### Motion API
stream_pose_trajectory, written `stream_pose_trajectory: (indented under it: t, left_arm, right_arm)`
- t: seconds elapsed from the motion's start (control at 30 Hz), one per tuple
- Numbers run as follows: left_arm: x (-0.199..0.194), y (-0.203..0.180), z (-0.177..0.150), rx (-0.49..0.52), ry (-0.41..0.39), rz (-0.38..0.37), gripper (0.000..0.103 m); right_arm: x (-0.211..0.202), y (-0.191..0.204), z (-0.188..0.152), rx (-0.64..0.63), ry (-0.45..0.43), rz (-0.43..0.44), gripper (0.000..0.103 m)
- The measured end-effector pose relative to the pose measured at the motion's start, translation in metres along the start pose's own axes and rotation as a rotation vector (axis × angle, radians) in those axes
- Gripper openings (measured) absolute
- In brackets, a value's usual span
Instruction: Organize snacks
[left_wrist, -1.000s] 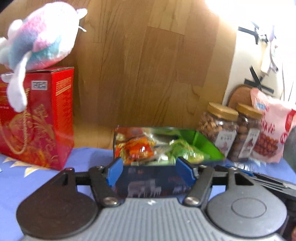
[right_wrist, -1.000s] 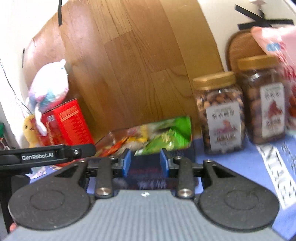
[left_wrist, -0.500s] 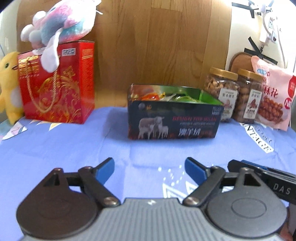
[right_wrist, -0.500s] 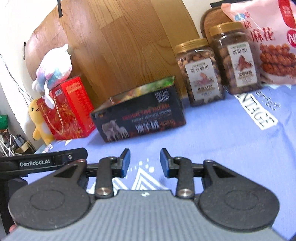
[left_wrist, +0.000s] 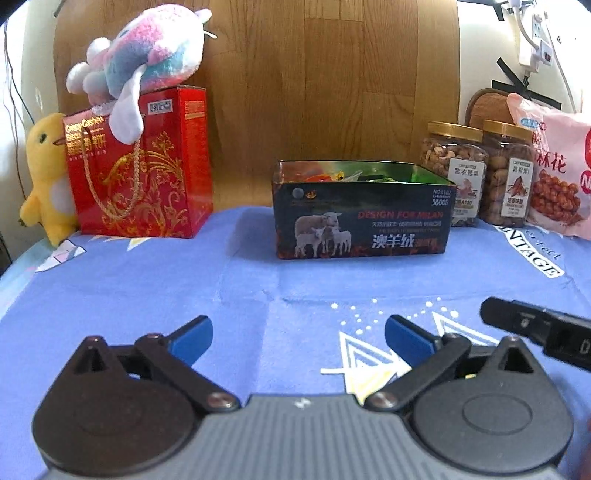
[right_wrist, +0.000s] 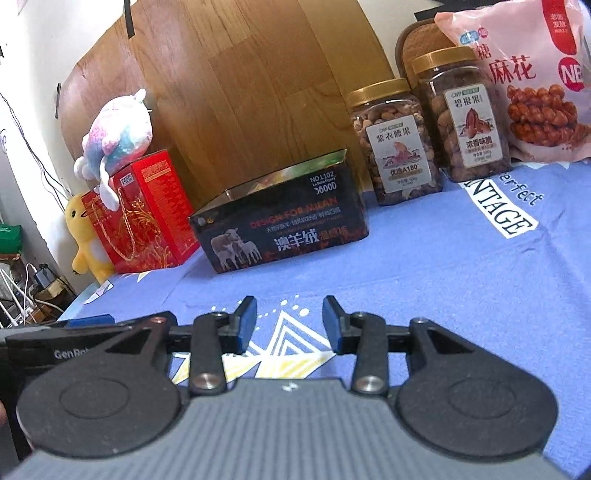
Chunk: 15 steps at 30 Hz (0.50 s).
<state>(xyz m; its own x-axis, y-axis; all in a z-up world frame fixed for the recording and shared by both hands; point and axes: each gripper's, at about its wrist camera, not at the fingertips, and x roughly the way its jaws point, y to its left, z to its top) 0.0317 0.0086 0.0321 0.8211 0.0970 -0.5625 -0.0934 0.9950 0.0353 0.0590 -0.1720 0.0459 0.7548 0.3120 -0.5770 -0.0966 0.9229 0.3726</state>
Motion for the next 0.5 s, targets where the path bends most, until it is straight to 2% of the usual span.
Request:
stream_pose_trajectory:
  t: [0.5]
  left_arm:
    - [0.005,-0.002,-0.016,0.034,-0.046,0.055,0.103]
  right_arm:
    - [0.001,0.001,0.0,-0.007,-0.003,-0.012,0.049]
